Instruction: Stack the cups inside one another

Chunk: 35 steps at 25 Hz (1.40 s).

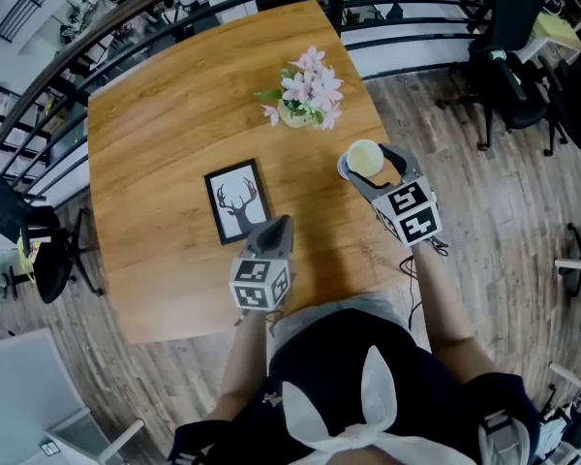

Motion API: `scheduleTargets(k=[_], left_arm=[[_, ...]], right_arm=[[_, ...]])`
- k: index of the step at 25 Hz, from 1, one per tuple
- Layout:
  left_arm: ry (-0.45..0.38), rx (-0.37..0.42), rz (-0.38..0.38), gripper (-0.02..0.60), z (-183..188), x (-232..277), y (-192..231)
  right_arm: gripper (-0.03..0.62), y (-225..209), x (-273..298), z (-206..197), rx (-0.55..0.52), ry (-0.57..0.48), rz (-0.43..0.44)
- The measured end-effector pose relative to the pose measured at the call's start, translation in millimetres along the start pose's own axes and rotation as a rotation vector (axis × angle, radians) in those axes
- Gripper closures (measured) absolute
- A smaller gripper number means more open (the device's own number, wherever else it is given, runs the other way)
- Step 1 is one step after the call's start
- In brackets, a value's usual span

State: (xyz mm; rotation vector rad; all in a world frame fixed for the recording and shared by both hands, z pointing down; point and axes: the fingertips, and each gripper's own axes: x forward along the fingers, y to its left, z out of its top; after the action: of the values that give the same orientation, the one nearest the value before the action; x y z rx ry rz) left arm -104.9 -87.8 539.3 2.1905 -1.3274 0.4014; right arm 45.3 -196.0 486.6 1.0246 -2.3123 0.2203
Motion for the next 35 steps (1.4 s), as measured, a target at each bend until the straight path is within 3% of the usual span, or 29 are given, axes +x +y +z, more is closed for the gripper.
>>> scheduleTargets(k=[35], left_arm=[[0.014,-0.024,0.014,0.563,-8.4,-2.4,11.3]], right_arm=[[0.261,-0.2,54.0,-52.9,0.072,0.124,0.033]])
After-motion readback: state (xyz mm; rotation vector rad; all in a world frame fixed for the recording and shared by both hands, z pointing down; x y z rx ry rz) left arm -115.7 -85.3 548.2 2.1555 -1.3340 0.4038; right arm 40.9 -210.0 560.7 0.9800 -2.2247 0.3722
